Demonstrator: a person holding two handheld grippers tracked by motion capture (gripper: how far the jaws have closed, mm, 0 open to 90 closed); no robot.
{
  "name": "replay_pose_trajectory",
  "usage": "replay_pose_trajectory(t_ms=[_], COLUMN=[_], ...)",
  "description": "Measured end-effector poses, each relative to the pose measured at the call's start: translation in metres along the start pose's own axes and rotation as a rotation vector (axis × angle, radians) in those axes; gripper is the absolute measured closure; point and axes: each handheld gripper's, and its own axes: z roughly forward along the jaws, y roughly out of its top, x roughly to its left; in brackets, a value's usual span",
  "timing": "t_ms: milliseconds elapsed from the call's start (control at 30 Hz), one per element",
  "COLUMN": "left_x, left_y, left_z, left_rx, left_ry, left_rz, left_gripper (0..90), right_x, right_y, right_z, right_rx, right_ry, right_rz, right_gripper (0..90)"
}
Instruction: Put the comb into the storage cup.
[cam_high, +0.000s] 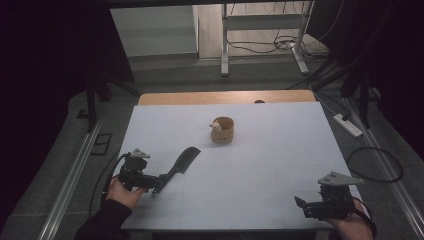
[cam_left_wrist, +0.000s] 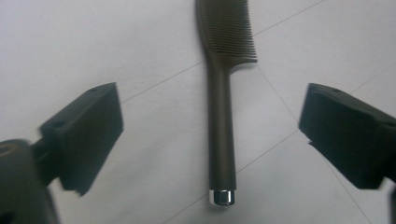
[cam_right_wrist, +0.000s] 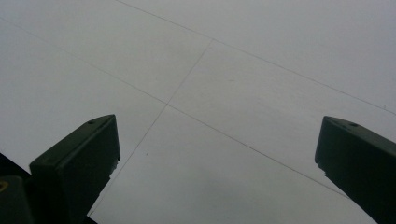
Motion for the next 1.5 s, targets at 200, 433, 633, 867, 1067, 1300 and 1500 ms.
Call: replay_pose_trajectory(t_ms=[200,433,633,867,1067,1300,1500], left_x=[-0.005,-0.01,-0.009,-0.006,-0.005,-0.004,-0.002], left_y=[0.007,0.013,0.013,0.013,0.013,0.012,0.01], left_z=[-0.002,0.002,0.008,0.019,0.033,0.047,0.056], left_rx=[-0.01,0.003,0.007,0.03,0.062,0.109,0.144], left_ry=[-0.004,0.006,0.017,0.017,0.02,0.005,0.0], left_rz=[0.026,0.05,0.052,0.048,0.056,0.062,0.064], left_gripper=[0.0,0.0,0.0,0.0,0.0,0.0,0.0], right_x=[0.0,0.0,0.0,0.0,0.0,0.0,0.0], right_y=[0.0,0.0,0.0,0.001,0.001,0.001,0.001], right_z=[0.0,0.001,0.001,0.001,0.001,0.002,0.002], right_rx=[0.001,0.003,0.005,0.007,0.009,0.012,0.013], right_ry=[0.0,0.001,0.002,0.004,0.004,0.004,0.004], right_rz=[0.0,0.0,-0.001,-0.002,-0.002,-0.001,-0.003], right_gripper=[0.0,0.0,0.0,0.0,0.0,0.0,0.0])
